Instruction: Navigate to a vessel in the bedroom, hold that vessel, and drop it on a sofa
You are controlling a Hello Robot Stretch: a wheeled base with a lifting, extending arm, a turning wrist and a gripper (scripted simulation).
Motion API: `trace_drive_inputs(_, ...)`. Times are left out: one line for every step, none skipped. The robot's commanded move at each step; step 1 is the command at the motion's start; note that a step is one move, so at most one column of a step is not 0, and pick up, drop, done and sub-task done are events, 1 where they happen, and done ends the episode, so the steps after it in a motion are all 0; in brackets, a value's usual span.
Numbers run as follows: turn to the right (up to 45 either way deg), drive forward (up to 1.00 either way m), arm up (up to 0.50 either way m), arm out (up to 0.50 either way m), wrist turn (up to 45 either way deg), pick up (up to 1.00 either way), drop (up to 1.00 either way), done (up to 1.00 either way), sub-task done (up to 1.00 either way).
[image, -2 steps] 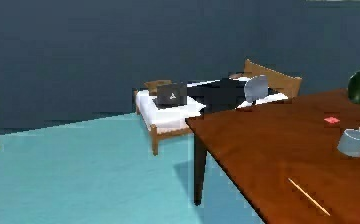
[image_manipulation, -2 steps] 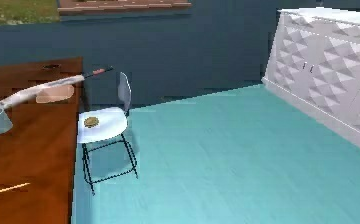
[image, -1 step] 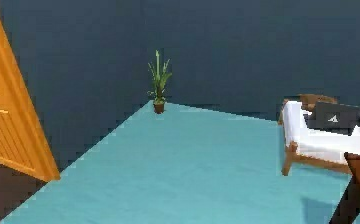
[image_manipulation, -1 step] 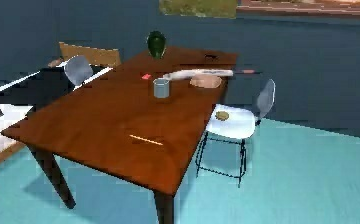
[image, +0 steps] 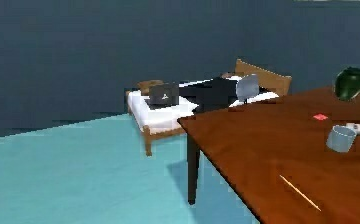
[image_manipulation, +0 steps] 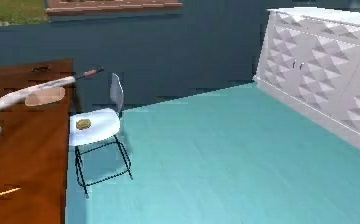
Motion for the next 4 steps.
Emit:
trace_drive_inputs(45.0,0.0,0.0,0.0,0.0,0.0,0.0,0.0,0.0)
trace_drive_inputs(39.0,0.0,0.0,0.0,0.0,0.0,0.0,0.0,0.0)
trace_drive_inputs(0.0,0.35,0.0,0.0,0.0,0.0,0.0,0.0,0.0)
trace_drive_inputs(-12.0,0.0,0.0,0.0,0.0,0.0,0.0,0.0,0.0)
